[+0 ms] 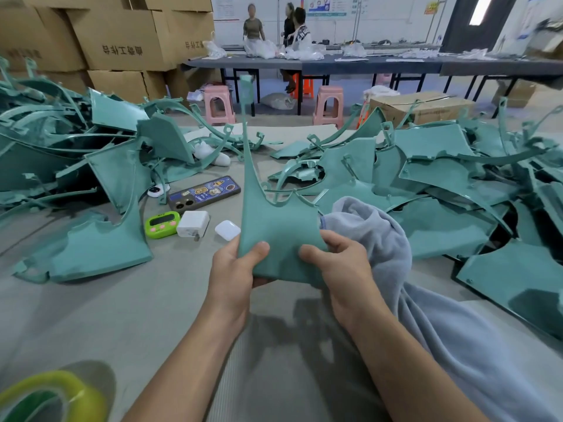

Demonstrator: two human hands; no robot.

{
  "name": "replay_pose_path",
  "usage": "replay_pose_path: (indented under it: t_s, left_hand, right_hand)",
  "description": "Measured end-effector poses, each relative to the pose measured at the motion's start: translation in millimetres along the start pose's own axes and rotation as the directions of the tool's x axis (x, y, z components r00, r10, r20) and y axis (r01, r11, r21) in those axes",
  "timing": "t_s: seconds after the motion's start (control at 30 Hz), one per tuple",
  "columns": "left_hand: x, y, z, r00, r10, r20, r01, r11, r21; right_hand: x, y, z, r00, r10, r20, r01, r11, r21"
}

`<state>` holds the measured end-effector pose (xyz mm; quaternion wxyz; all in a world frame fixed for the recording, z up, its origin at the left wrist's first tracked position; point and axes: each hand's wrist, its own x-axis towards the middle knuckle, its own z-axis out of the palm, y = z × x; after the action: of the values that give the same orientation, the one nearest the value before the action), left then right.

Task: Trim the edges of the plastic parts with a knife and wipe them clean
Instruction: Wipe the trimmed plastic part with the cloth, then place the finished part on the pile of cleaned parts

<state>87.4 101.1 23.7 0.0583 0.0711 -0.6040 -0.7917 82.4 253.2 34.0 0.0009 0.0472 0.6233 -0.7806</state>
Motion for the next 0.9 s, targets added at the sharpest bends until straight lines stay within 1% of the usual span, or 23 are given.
replay_pose_path:
  t_s: [0.07,0.13,0.17,0.23,0.27,0.3,0.33,0.37,0.4,0.43,0.47,0.5,0.53,0.57,0.6,0.63,0.67,0.73,0.8,0.87,0.9]
  left_hand:
    - [-1,3,0,0.998,0.032,-0.051,-0.034,0.999,-0.025]
    - [-3,9,2,0.994,0.056,-0.093,-0.061,0.997,-0.05]
    - [-5,13,3,0.993,0.06,-0.103,-0.067,0.996,-0.063]
    - [-10,24,7,0.994,0.067,-0.083,-0.072,0.996,-0.059]
    - [-13,29,10,0.997,0.075,-0.037,-0.076,0.996,-0.042]
    - [-17,33,13,0.996,0.084,0.042,-0.082,0.996,-0.046]
    - [-23,38,18,0.984,0.099,0.145,-0.09,0.993,-0.071]
    - [-29,43,22,0.962,0.124,0.245,-0.103,0.99,-0.096]
    - [-35,47,26,0.936,0.16,0.314,-0.133,0.985,-0.107]
    - [-40,51,30,0.923,0.197,0.331,-0.178,0.98,-0.089]
    - [-42,54,33,0.927,0.228,0.298,-0.232,0.973,-0.023]
    - [-42,57,36,0.938,0.251,0.239,-0.276,0.958,0.074]
    - [-42,58,37,0.953,0.264,0.151,-0.289,0.94,0.18]
    - [-42,58,39,0.966,0.246,0.082,-0.259,0.929,0.263]
    - [-42,59,39,0.977,0.201,0.075,-0.214,0.934,0.285]
    - [-42,59,40,0.984,0.134,0.117,-0.159,0.959,0.234]
    - [-44,58,42,0.979,0.062,0.195,-0.093,0.984,0.153]
    - [-51,58,52,0.957,-0.024,0.288,0.025,1.0,0.0]
    - [-60,56,66,0.953,-0.044,0.301,0.076,0.993,-0.093]
    - [-70,52,84,0.948,-0.064,0.313,0.096,0.992,-0.088]
    - [-76,50,93,0.946,-0.073,0.315,0.095,0.994,-0.054]
  right_hand:
    - [-3,-1,1,0.985,-0.169,-0.029,0.163,0.976,-0.144]
    - [-8,-4,1,0.953,-0.301,0.041,0.297,0.896,-0.33]
    - [-10,-6,2,0.941,-0.322,0.102,0.334,0.844,-0.42]
    - [-17,-7,5,0.932,-0.287,0.222,0.363,0.703,-0.612]
    - [-20,-8,7,0.929,-0.263,0.262,0.37,0.624,-0.688]
    - [-23,-9,9,0.921,-0.265,0.285,0.387,0.552,-0.738]
    - [-25,-10,9,0.913,-0.287,0.288,0.401,0.519,-0.755]
    - [-27,-12,8,0.909,-0.323,0.263,0.403,0.529,-0.747]
    - [-28,-16,5,0.916,-0.349,0.198,0.377,0.579,-0.722]
    - [-30,-19,1,0.938,-0.334,0.092,0.311,0.694,-0.649]
    - [-32,-24,-2,0.966,-0.259,0.006,0.228,0.841,-0.49]
    - [-35,-29,-6,0.988,-0.15,-0.026,0.139,0.957,-0.253]
    - [-39,-34,-12,0.999,-0.032,0.0,0.032,0.999,-0.01]
    - [-45,-38,-18,0.997,0.046,0.063,-0.056,0.984,0.166]
    - [-51,-41,-25,0.99,0.083,0.118,-0.111,0.96,0.256]
    - [-58,-45,-32,0.982,0.093,0.164,-0.141,0.942,0.305]
    - [-65,-49,-39,0.976,0.1,0.194,-0.161,0.93,0.329]
    - [-80,-56,-51,0.969,0.105,0.225,-0.181,0.918,0.353]
    - [-92,-59,-65,0.973,0.123,0.193,-0.19,0.906,0.377]
    - [-102,-61,-81,0.983,0.147,0.112,-0.179,0.908,0.378]
    - [-107,-63,-89,0.986,0.153,0.067,-0.167,0.912,0.373]
